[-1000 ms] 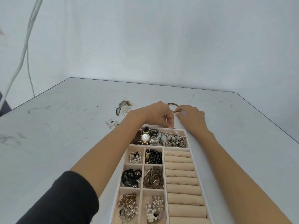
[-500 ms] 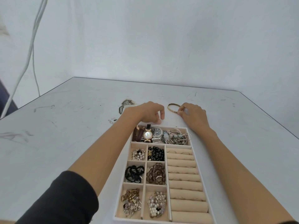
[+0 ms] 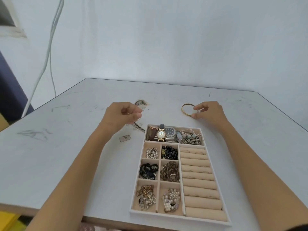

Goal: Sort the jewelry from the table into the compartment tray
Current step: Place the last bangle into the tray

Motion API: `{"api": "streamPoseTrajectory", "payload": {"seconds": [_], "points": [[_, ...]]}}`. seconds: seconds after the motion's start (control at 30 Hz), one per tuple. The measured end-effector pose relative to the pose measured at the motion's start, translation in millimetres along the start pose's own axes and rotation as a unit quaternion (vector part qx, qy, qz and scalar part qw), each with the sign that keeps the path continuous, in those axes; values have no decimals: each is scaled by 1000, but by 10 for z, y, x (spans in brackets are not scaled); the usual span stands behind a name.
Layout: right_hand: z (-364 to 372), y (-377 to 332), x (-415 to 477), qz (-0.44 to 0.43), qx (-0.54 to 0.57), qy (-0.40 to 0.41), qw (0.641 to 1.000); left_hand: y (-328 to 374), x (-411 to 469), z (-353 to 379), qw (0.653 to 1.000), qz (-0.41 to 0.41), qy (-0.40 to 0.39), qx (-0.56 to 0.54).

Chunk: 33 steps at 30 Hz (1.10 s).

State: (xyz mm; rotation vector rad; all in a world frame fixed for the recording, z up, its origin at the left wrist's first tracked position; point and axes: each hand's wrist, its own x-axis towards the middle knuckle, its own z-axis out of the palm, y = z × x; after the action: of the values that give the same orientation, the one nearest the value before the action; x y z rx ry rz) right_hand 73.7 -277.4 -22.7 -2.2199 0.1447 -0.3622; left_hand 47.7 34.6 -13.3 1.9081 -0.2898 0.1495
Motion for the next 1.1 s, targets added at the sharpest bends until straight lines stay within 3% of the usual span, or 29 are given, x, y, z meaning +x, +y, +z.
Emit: {"api": "streamPoseTrajectory", "payload": {"seconds": [0.2,0.4,0.53,0.7,1.1], "points": [[-74,-87,-34,59,72,-48,995,-52,-398,-130,996,-29,45,-68],[-68,-92,-104,99,173,10,980,-59,-483,-41,998,-32,33,-42],[-121,-150,-164,86,204,57,974,-72,-477,-76,997,-18,71,-20],[-208,-390,-358,49,285,26,957,-61,-475,-79,995,-25,83,-41],[-143,-509,-854,-28,48,50,997,79,-536,10,986,19,120,-116]]}}
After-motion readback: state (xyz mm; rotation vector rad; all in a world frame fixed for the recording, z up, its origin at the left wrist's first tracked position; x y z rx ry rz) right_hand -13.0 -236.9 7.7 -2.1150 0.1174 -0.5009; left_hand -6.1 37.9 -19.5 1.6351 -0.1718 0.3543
